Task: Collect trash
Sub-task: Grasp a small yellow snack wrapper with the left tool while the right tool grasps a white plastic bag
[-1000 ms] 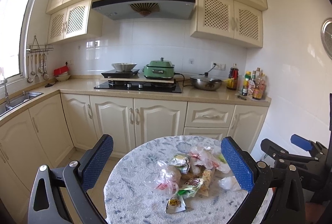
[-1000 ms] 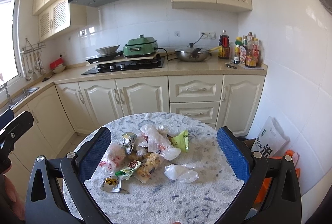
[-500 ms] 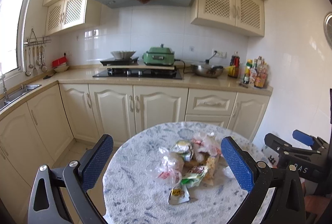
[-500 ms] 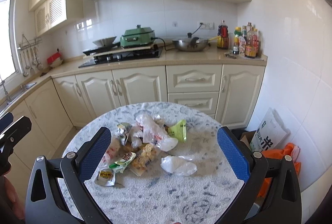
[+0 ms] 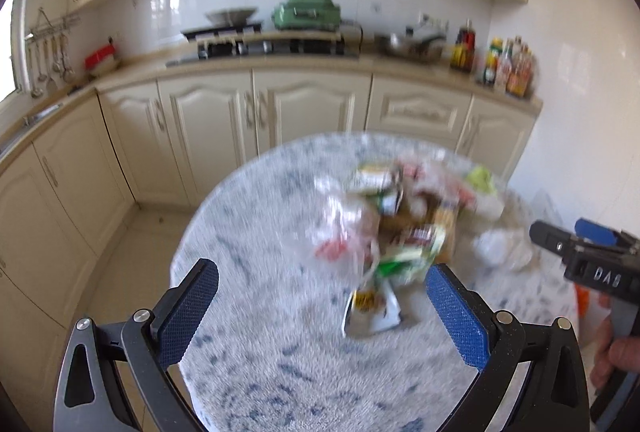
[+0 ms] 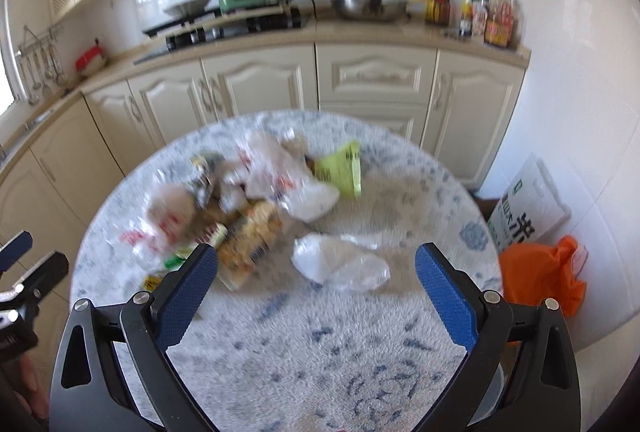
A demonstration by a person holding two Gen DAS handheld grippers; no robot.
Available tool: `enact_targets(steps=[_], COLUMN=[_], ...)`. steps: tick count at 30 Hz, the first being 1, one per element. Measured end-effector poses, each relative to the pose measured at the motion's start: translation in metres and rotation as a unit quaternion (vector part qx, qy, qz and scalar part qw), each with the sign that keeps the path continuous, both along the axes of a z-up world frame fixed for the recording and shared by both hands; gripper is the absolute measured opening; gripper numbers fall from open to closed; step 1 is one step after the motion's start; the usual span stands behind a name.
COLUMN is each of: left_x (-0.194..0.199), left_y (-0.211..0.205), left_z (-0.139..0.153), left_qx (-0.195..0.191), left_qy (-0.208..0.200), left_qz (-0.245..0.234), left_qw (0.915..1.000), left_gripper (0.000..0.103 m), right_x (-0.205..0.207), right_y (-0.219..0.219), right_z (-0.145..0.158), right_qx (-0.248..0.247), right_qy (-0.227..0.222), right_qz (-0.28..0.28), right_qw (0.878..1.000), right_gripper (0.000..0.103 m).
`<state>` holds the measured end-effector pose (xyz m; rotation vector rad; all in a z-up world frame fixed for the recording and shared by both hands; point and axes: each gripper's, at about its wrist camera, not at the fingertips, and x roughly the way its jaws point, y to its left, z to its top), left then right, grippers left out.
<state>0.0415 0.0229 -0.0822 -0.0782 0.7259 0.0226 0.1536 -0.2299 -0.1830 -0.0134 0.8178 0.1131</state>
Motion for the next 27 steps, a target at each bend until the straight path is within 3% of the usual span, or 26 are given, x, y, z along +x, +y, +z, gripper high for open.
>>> enact_targets(steps=[5,14,17,18,21,24,27], left_x=[0.027,0.080,0.096,0.099,0.102,0.099,0.096], left_y=[-0.008,-0.030,-0.037,-0.039,-0.043,-0.047,-0.048], left_z=[-0.029,-0.064,-0.076,-0.080,-0.085,-0.084,-0.088], left_qx=[0.003,0.020,0.015,0.013,0.026,0.021,0.020], left_qy=[0.047,0.095,0.110,0.113,0.102,0.094,0.086], left_qz=[-0.017,-0.041,-0.046,-0.048,-0.052,-0.068,-0.076], left_qw=[0.9987,0.9944,0.9928,0.9923,0.9931,0.9931,0.9932], left_gripper=[0.102,0.098,0.084,0.075,0.068,0.049,0.043], right_x=[0.013,0.040,0.051,0.055,0.064,0.070,0.071], right_y=[-0.004,-0.008,-0.010,-0.011,-0.012,-0.013,-0.017], right_z=[-0.028,-0.058,-0.066,-0.068,-0.073,-0.080,-0.080], right_qx=[-0.001,-0.001,0.000,0.003,0.008,0.008,0.019], right_qy=[0.036,0.066,0.069,0.068,0.068,0.075,0.068], right_qz=[-0.003,-0.002,-0.006,-0.006,-0.006,-0.004,0.000], right_qw=[0.999,0.998,0.998,0.998,0.998,0.997,0.997], right_gripper=[0.098,0.091,0.090,0.088,0.079,0.070,0.063])
